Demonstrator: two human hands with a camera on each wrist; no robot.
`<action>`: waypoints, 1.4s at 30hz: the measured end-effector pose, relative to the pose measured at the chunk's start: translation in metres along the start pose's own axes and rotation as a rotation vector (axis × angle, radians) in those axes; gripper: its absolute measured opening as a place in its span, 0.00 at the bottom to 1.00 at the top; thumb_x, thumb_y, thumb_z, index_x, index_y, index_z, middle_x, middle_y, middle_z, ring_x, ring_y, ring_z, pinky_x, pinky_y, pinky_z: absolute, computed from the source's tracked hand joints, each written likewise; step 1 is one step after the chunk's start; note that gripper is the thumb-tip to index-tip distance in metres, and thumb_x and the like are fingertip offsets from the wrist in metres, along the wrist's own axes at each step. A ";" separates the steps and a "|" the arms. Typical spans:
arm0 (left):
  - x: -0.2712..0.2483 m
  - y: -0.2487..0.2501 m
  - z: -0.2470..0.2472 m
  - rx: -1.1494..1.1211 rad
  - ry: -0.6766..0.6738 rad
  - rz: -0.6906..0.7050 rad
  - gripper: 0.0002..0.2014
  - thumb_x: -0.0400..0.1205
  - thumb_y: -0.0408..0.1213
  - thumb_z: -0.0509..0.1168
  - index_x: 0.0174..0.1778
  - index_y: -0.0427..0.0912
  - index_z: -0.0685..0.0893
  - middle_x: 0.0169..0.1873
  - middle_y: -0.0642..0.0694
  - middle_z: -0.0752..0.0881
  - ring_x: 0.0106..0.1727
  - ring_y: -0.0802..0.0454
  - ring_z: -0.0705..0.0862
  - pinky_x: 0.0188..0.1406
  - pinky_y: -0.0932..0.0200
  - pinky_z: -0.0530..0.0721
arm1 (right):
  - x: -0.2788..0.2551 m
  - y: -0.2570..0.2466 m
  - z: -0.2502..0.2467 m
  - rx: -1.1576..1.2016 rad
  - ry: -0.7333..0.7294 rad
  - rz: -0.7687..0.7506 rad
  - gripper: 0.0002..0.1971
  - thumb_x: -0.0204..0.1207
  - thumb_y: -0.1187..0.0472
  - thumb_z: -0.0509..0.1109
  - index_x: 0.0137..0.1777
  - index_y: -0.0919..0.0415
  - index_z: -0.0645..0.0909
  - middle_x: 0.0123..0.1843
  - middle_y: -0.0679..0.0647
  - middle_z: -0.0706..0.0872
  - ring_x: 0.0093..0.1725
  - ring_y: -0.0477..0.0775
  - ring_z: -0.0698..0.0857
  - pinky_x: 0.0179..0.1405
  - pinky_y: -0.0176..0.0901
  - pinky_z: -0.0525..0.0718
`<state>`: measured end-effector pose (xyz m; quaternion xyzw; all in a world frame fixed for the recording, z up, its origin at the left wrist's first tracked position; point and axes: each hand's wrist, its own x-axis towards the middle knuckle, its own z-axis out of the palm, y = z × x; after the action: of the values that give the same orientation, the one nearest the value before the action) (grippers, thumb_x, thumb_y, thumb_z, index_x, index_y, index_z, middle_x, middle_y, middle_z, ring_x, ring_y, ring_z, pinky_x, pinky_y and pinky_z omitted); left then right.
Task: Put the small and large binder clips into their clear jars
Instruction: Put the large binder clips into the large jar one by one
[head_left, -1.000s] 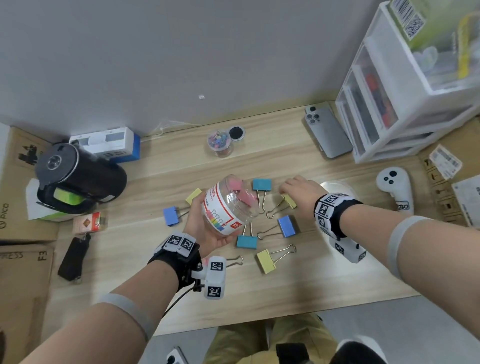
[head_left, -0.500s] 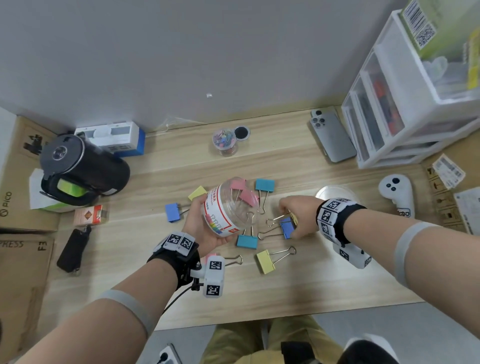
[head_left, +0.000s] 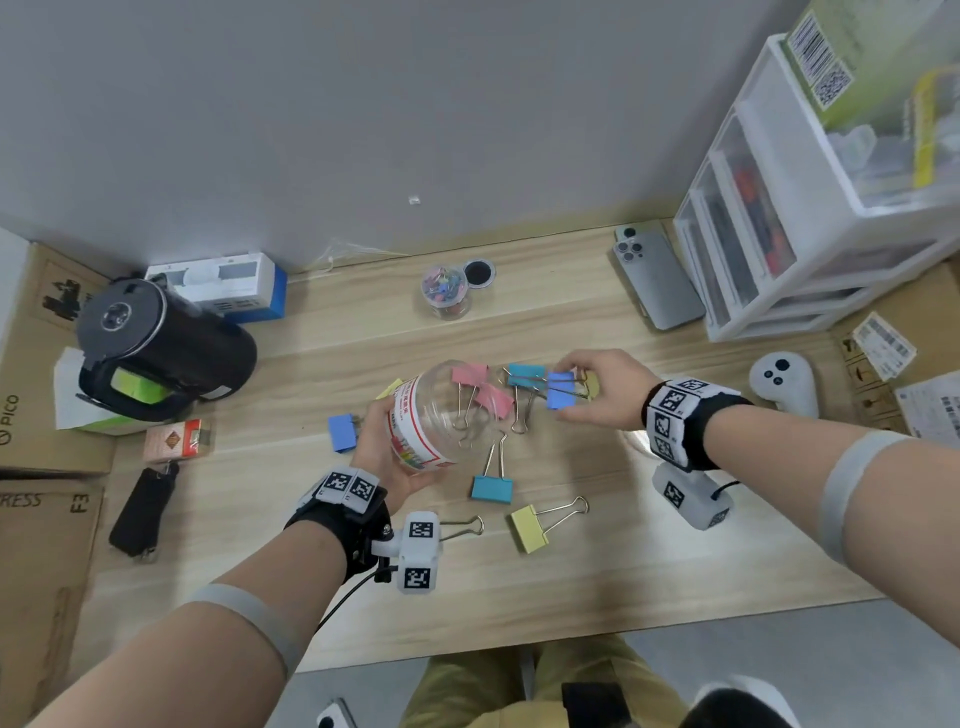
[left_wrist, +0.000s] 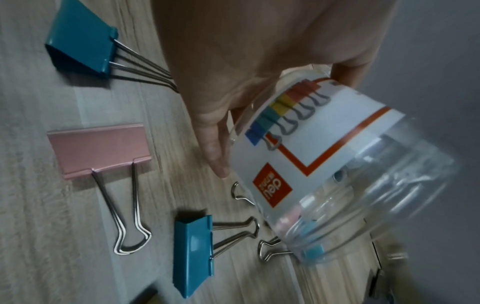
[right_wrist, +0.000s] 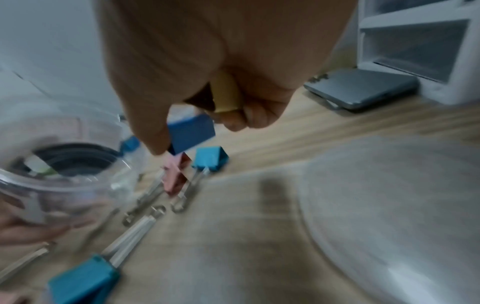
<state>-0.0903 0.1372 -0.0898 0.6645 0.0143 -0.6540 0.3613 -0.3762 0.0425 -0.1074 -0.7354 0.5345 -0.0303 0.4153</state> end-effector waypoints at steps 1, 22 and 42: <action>0.000 0.001 0.002 0.011 0.003 -0.001 0.26 0.81 0.58 0.61 0.63 0.43 0.89 0.57 0.37 0.92 0.55 0.36 0.89 0.41 0.45 0.91 | 0.001 -0.009 -0.002 0.011 0.020 -0.026 0.30 0.55 0.34 0.74 0.57 0.45 0.81 0.52 0.46 0.85 0.53 0.52 0.85 0.58 0.52 0.84; -0.007 -0.003 0.003 0.053 -0.134 -0.027 0.32 0.82 0.60 0.58 0.72 0.41 0.85 0.64 0.35 0.90 0.68 0.34 0.87 0.64 0.37 0.87 | 0.007 -0.090 0.037 -0.218 -0.219 -0.170 0.33 0.62 0.46 0.74 0.68 0.51 0.71 0.59 0.53 0.82 0.57 0.58 0.82 0.57 0.52 0.82; -0.004 -0.008 0.003 0.023 -0.192 -0.021 0.30 0.84 0.58 0.57 0.68 0.38 0.88 0.64 0.34 0.90 0.70 0.32 0.85 0.70 0.35 0.83 | 0.017 -0.111 0.050 -0.226 -0.349 -0.125 0.19 0.76 0.41 0.62 0.43 0.58 0.83 0.41 0.53 0.87 0.43 0.56 0.85 0.46 0.49 0.85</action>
<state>-0.0973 0.1428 -0.0896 0.6026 -0.0211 -0.7187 0.3463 -0.2596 0.0671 -0.0756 -0.8030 0.4080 0.1320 0.4139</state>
